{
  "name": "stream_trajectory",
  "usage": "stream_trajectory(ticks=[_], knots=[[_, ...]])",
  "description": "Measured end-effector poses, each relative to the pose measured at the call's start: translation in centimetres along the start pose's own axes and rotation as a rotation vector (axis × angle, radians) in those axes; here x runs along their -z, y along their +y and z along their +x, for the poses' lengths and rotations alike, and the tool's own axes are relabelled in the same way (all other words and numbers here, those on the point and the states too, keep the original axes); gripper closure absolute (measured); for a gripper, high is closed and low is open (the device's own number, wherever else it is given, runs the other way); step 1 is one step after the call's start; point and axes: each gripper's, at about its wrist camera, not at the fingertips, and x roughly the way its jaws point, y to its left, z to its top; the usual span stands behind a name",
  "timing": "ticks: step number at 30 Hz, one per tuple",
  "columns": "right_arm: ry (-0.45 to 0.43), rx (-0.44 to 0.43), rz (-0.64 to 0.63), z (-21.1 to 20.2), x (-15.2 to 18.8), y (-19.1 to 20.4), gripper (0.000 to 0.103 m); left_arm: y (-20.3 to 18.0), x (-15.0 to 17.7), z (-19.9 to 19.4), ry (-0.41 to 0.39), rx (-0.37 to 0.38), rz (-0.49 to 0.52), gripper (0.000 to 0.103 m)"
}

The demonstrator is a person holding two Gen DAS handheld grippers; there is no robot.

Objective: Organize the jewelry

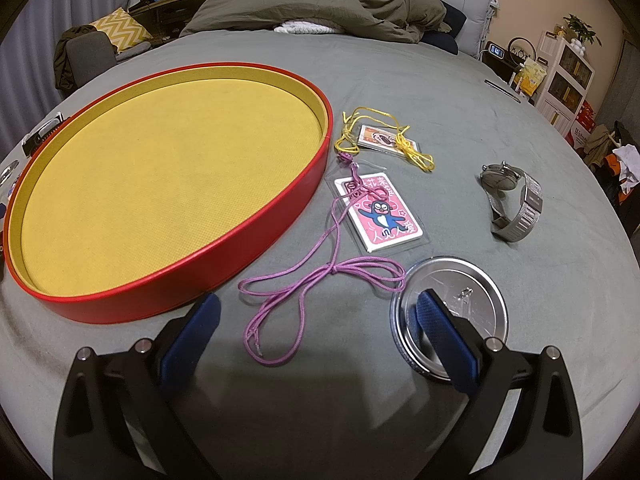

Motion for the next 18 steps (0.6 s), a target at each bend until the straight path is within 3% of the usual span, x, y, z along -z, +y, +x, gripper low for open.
stream_trajectory(ticks=[18], knots=[[-0.001,0.001,0.0,0.05,0.01,-0.04,0.008,0.04,0.09,-0.03,-0.001,-0.002,0.003,0.005]])
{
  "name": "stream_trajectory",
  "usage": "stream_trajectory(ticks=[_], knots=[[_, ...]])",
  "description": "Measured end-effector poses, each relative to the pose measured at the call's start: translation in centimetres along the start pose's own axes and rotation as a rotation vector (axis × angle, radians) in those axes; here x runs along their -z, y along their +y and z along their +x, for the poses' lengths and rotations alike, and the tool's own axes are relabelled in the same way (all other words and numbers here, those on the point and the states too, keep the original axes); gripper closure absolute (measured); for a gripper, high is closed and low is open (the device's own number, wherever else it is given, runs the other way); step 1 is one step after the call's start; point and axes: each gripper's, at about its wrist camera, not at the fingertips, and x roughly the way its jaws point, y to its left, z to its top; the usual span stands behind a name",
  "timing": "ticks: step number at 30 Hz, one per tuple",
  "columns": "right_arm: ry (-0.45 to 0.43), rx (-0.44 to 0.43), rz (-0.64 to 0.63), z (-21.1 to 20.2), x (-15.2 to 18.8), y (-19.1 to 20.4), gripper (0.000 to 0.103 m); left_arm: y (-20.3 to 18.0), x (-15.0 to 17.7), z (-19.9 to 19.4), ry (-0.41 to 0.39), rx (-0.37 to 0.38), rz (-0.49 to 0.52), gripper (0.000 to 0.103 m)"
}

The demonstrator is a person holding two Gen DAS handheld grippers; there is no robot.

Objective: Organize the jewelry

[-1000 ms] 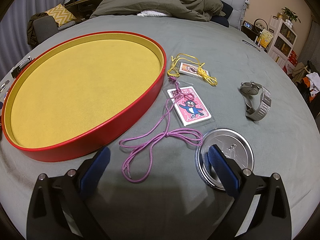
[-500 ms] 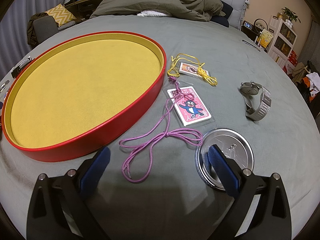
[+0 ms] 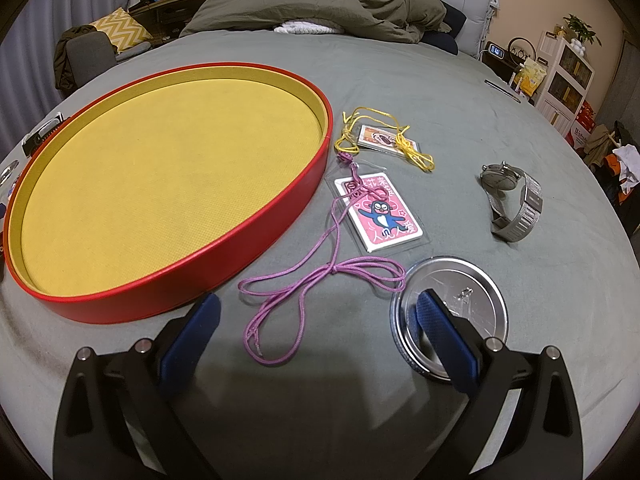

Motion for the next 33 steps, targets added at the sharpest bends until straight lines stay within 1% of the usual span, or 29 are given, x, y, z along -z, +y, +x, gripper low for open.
stream_trajectory(ticks=[13,22,25,29,31,33], knots=[[-0.002,0.004,-0.003,0.1,0.1,0.1,0.008,-0.4,-0.2,-0.5,0.003,-0.008,0.009,0.005],[0.032,-0.02,0.003,0.2,-0.3,-0.3,0.008,-0.8,-0.2,-1.4,0.002,-0.047,0.067,0.005],[0.041,-0.02,0.008,0.0,-0.3,-0.2,0.008,-0.7,-0.6,-1.4,0.027,-0.035,0.058,0.005],[0.069,0.001,0.026,0.0,-0.3,-0.1,0.008,0.0,-1.1,-1.7,0.064,0.051,-0.05,0.005],[0.091,0.016,0.034,0.0,-0.5,0.0,0.008,-0.2,-1.4,-1.7,0.081,0.04,-0.055,0.005],[0.11,0.025,0.029,0.1,-0.6,0.2,0.008,-0.7,-1.6,-2.0,0.072,0.014,-0.042,0.005]])
